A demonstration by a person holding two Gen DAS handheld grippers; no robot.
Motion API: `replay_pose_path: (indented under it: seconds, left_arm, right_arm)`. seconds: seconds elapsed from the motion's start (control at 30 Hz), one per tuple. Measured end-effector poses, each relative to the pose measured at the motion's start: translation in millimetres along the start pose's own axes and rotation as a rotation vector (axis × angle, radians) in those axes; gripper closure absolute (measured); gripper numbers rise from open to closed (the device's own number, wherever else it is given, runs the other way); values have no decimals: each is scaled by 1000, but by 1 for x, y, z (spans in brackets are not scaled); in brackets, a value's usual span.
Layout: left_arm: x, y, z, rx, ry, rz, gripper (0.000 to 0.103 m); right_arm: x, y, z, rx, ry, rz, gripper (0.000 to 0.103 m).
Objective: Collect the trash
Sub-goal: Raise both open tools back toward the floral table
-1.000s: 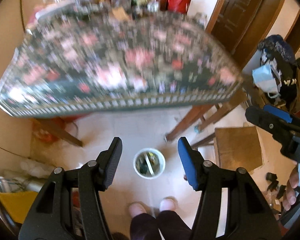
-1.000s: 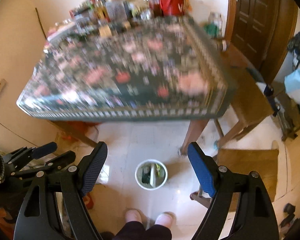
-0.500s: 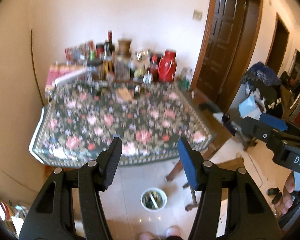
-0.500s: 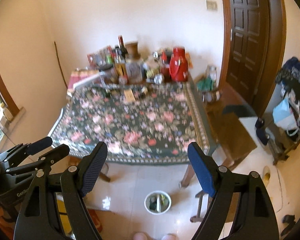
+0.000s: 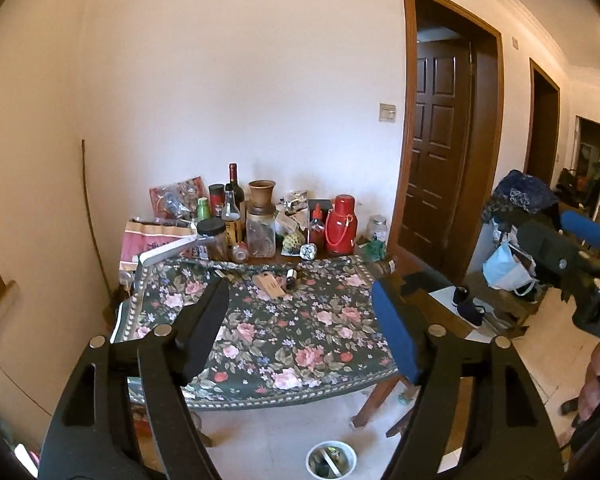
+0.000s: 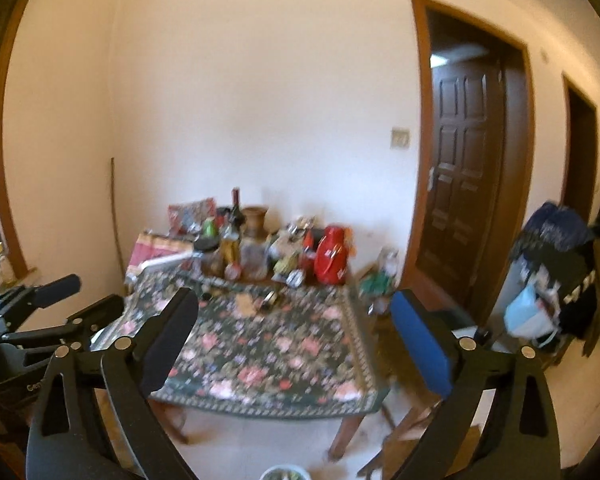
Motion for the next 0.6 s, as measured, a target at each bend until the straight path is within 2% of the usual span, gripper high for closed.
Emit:
replay_pose_path:
  seconds: [0.1,0.33,0.6]
  left_arm:
    - [5,11,2,8,3,-3,22]
    - [18,48,0,41,-8,-1,21]
    - [56,125,-5,64,-86,22,19]
  right_arm:
    - [4,8,-2,-8,2,-15,4]
    - [7,44,-14,29,38,18,4]
    - [33,106,-49,69,54,41,4]
Point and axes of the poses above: each gripper's, at about its wrist camera, not at the fingertips, and y roughly the way its jaws point, z to its left, x to its top, the point moved 10 cm from there along y, roughly the way its jaws point, and after that the axes turned 7 degrees about y, right-handed, at the moved point
